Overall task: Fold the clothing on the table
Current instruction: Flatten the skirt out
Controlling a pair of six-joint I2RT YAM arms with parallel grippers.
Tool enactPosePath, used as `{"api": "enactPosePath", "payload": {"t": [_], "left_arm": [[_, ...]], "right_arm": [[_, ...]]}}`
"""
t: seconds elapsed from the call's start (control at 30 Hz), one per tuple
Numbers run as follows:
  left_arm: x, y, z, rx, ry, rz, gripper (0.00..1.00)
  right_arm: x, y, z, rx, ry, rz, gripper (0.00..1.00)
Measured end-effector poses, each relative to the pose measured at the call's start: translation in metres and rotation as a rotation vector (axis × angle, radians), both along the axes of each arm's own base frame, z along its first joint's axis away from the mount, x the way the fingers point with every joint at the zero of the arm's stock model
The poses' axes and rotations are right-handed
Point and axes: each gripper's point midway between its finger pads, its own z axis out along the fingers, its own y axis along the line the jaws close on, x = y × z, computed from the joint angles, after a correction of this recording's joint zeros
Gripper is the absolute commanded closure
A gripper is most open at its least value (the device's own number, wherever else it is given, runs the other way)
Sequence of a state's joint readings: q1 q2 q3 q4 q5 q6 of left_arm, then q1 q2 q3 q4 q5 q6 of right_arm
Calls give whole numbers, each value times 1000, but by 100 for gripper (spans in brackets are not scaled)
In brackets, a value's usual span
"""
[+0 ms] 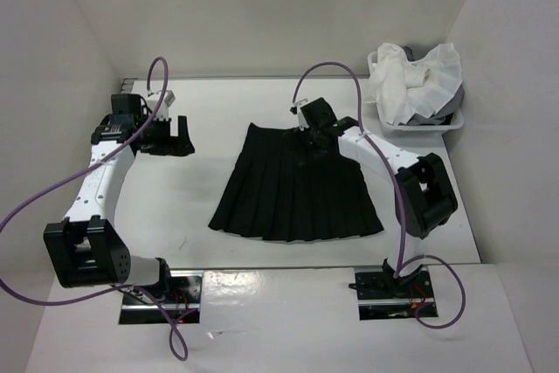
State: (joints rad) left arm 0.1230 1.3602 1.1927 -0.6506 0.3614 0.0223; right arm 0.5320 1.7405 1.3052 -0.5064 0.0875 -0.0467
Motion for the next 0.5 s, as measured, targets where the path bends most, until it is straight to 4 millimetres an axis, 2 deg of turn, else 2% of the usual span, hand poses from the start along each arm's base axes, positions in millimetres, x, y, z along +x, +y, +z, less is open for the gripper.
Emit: {"api": "enactPosePath", "payload": {"t": [0.3, 0.4, 0.5], "left_arm": [[5, 5, -2, 23, -12, 18, 0], [6, 8, -7, 34, -3, 28, 0], [6, 9, -14, 37, 17, 33, 0]], "right_arm": [[-10, 14, -49, 41, 159, -46, 1], [-8, 15, -55, 48, 176, -88, 1], [2, 17, -51, 59, 154, -138, 1]]}}
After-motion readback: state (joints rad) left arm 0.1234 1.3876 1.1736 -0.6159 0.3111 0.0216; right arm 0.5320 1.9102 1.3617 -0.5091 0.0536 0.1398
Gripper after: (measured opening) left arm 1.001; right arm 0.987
